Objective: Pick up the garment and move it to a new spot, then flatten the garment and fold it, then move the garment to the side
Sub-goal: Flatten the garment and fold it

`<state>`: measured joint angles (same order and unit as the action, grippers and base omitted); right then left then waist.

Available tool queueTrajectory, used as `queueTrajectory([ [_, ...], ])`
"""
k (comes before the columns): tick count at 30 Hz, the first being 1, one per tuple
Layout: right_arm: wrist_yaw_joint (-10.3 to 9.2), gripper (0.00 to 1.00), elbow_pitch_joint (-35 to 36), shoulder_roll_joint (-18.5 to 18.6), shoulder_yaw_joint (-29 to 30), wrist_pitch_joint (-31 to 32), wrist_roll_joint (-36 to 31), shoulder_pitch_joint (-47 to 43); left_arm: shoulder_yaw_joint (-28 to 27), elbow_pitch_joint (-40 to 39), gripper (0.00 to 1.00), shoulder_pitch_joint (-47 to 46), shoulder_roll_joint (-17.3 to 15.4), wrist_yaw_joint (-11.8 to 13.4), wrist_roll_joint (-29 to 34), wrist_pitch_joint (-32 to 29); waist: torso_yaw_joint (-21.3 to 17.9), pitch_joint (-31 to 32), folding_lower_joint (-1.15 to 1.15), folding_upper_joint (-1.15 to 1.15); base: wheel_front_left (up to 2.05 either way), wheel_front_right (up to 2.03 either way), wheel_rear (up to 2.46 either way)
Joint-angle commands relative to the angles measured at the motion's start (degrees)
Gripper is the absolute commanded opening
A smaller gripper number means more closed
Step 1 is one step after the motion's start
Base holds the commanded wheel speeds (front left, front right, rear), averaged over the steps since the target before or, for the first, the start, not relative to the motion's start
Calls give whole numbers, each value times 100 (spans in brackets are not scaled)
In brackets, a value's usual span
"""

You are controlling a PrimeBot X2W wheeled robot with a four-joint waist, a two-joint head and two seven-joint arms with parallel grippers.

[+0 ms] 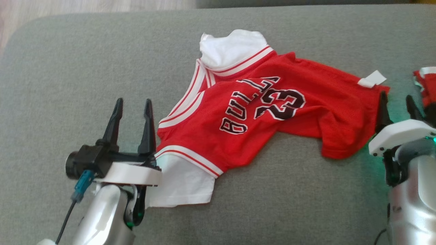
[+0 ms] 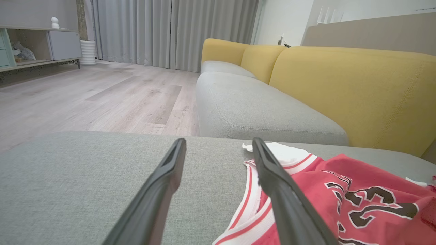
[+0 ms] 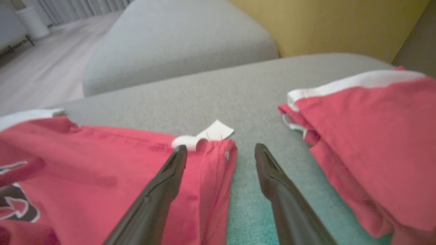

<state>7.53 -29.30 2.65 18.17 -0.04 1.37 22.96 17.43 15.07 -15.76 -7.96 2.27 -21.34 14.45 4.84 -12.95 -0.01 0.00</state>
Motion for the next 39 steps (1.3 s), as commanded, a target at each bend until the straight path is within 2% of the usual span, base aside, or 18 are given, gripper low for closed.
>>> queueTrajectory([
  [1,-4,100,-165,22,47,191,-211,310,-297,-109,100,-294,37,-96,122,54,85,-97,1,0,0,0,0],
  [5,-4,100,-761,22,497,416,-736,739,-438,-35,100,-314,199,-275,289,54,157,-173,1,0,0,0,0],
  [12,-4,100,-1560,22,809,725,-1275,1302,-606,68,100,-361,379,-491,509,54,237,-317,1,0,0,0,0],
  [13,-4,84,-1641,22,812,762,-1369,1363,-617,77,100,-367,399,-511,532,54,243,-329,1,0,0,0,0],
  [14,-4,13,-1694,22,834,771,-1444,1430,-634,81,100,-371,416,-528,548,54,243,-341,1,0,0,0,0],
  [15,-4,0,-1719,28,845,749,-1516,1495,-654,81,100,-375,431,-540,562,54,240,-354,1,0,0,0,0],
  [20,-4,0,-1794,184,591,445,-1648,1822,-758,101,100,-377,480,-590,595,54,190,-318,1,0,0,0,0],
  [26,-4,0,-1309,494,-357,-314,-1523,1951,-906,92,100,-292,502,-626,580,54,64,-32,1,0,0,0,0],
  [33,-4,0,151,988,-1572,-800,-1096,1563,-916,42,100,-77,506,-601,461,54,-69,419,1,0,0,0,0],
  [39,-4,0,1692,1308,-2148,-869,-926,998,-895,-17,100,63,507,-563,429,54,-52,677,1,0,0,0,0],
])
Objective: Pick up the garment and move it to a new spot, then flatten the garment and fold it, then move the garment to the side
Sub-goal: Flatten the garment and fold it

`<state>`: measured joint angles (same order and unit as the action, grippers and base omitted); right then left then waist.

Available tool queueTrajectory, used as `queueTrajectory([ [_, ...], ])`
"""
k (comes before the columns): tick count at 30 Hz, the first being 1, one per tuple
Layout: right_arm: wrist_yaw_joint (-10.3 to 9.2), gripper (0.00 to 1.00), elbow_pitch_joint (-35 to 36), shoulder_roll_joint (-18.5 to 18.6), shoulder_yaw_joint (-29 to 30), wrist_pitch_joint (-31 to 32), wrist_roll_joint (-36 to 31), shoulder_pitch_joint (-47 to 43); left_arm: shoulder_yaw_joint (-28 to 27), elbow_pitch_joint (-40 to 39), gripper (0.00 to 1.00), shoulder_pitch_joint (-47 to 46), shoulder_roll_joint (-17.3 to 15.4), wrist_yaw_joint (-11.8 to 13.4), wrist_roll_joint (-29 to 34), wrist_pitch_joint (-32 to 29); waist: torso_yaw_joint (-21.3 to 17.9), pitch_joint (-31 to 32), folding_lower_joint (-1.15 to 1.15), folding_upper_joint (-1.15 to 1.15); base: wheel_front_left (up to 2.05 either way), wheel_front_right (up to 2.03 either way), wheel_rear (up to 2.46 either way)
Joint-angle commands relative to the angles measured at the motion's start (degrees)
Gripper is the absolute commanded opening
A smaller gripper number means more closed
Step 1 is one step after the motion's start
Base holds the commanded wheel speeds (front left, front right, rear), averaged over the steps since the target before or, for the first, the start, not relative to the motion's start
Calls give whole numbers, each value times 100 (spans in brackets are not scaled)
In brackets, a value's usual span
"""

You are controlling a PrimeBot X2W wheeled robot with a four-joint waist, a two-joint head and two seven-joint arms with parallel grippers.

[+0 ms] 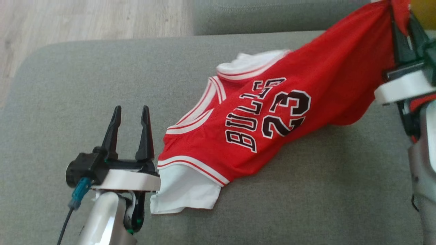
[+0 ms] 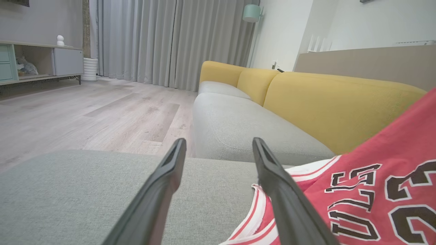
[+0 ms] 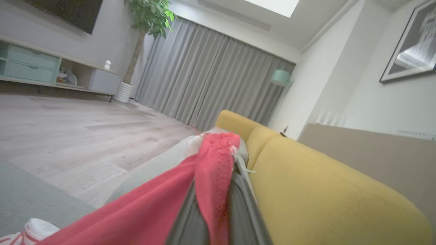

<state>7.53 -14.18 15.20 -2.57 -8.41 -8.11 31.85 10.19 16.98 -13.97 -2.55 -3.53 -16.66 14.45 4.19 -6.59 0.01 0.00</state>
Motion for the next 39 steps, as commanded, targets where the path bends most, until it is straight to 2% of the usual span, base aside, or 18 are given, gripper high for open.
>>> queueTrajectory([
  [1,-4,0,388,86,-110,-23,28,22,-179,-223,100,-96,-33,22,-44,54,27,65,-1,0,0,0,0],
  [8,-4,0,1276,165,-94,353,-135,-287,-200,-295,100,-25,-33,32,-77,54,227,3,-1,0,0,0,0],
  [15,-4,0,1211,279,134,787,-360,-15,-107,-348,100,-128,-33,37,-126,55,514,-366,-1,0,0,0,0],
  [22,-4,0,280,577,297,1218,-703,828,100,-412,100,-397,-33,26,-210,55,1006,-932,-1,0,0,0,0],
  [27,-4,0,-882,901,359,1296,-866,1748,274,-480,100,-595,-33,50,-377,55,1398,-1272,-1,0,0,0,0],
  [32,-4,0,-2036,1060,348,1190,-1113,2625,378,-563,100,-692,-33,100,-482,55,1636,-1521,-1,0,0,0,0],
  [34,-4,100,-2451,1074,332,1078,-1166,2914,390,-596,100,-725,-33,113,-511,55,1671,-1608,-1,0,0,0,0],
  [39,-4,100,-3235,1123,327,787,-1194,3331,423,-645,100,-757,-33,189,-606,55,1610,-1678,-1,0,0,0,0],
])
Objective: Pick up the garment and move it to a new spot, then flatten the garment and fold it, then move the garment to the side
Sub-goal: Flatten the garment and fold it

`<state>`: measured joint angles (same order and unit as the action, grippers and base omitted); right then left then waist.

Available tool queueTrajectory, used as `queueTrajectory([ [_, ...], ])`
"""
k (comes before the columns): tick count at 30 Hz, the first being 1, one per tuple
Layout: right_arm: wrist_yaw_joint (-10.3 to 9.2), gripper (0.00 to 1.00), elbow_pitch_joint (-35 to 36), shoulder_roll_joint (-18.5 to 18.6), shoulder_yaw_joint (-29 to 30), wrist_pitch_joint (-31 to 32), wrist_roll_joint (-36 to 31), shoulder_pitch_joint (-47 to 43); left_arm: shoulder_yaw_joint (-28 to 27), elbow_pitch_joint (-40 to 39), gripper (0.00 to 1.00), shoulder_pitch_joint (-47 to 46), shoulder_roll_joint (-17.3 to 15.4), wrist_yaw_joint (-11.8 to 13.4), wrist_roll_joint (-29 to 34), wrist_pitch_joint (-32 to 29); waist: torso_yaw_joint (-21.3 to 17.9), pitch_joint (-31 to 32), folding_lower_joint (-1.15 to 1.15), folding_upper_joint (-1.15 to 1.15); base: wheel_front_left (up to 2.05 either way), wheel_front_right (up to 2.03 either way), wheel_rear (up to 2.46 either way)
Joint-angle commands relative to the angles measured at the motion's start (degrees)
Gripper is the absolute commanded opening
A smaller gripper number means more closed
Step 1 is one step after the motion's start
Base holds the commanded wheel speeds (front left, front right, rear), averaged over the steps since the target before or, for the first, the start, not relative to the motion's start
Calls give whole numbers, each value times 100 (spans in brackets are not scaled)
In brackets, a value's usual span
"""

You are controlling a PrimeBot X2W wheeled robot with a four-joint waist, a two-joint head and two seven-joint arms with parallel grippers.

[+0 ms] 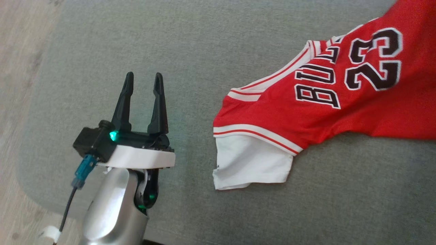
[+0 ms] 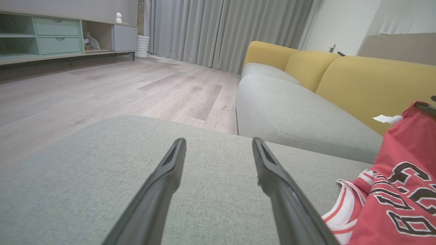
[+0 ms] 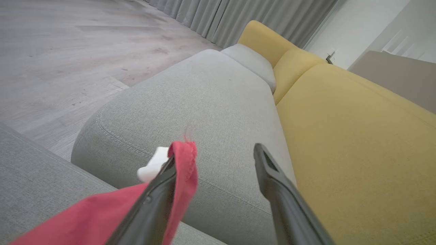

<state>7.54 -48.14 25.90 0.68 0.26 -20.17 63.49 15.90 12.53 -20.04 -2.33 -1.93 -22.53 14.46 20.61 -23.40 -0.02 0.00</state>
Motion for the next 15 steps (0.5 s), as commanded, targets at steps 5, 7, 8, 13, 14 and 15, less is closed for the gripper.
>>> queueTrajectory([
  [5,-5,100,-131,-135,256,-711,183,25,-159,-182,100,-135,-54,45,-41,53,-266,179,2,0,0,0,0],
  [7,-5,100,-123,-294,404,-999,296,-141,-212,-164,100,-110,-54,44,-25,53,-409,316,2,0,0,0,0],
  [8,-5,100,-97,-390,478,-1112,364,-242,-238,-150,100,-93,-54,35,-7,53,-485,390,2,0,0,0,0],
  [13,-5,100,356,-950,822,-1443,745,-918,-386,-72,100,48,-54,-19,128,53,-900,835,2,0,0,0,0],
  [14,-5,100,520,-1077,894,-1470,805,-1109,-412,-55,100,90,-54,-27,148,53,-981,937,2,0,0,0,0],
  [15,-5,100,706,-1220,942,-1488,860,-1329,-429,-38,100,135,-54,-36,166,53,-1052,1030,2,0,0,0,0],
])
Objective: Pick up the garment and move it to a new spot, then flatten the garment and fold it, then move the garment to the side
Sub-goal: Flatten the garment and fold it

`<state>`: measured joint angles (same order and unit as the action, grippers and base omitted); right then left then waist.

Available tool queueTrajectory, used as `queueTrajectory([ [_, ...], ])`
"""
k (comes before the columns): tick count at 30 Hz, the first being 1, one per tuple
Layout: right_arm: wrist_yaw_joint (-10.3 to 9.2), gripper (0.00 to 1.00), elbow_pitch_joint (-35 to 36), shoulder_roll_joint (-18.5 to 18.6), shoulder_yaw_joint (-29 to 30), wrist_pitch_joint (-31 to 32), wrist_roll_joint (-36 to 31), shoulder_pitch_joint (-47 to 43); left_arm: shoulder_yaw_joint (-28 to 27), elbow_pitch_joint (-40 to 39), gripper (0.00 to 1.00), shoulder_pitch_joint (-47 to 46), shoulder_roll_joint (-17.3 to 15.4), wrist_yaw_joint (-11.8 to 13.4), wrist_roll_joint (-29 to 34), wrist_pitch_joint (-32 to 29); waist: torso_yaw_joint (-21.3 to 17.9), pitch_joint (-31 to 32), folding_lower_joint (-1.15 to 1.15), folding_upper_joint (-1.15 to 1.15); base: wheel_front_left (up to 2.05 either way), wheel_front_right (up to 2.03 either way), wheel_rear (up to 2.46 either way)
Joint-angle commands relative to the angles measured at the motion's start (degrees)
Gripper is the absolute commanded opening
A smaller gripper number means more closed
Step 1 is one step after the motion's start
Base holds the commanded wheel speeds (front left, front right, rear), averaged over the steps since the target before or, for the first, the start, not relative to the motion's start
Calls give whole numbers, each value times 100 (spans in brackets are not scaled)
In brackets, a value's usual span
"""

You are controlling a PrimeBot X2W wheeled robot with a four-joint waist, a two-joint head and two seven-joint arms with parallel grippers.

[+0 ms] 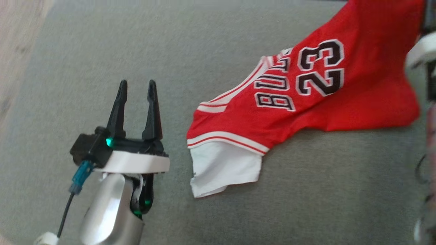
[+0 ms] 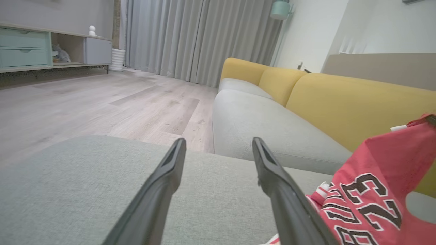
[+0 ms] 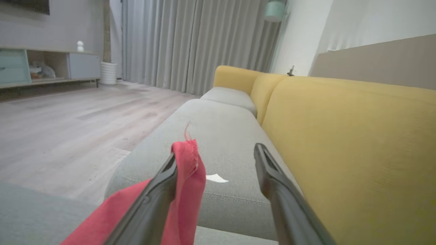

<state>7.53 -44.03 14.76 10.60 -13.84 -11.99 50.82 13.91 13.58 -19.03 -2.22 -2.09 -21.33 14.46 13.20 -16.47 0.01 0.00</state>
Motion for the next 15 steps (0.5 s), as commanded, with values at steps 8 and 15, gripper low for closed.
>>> queueTrajectory([
  [8,-4,100,1652,-978,-63,-111,488,-2046,-304,-37,100,408,-65,-62,151,53,-755,913,-1,0,0,0,0],
  [15,-4,100,2316,-1183,-402,-41,1055,-3595,-347,6,100,684,-65,-87,209,53,-959,1166,-1,0,0,0,0],
])
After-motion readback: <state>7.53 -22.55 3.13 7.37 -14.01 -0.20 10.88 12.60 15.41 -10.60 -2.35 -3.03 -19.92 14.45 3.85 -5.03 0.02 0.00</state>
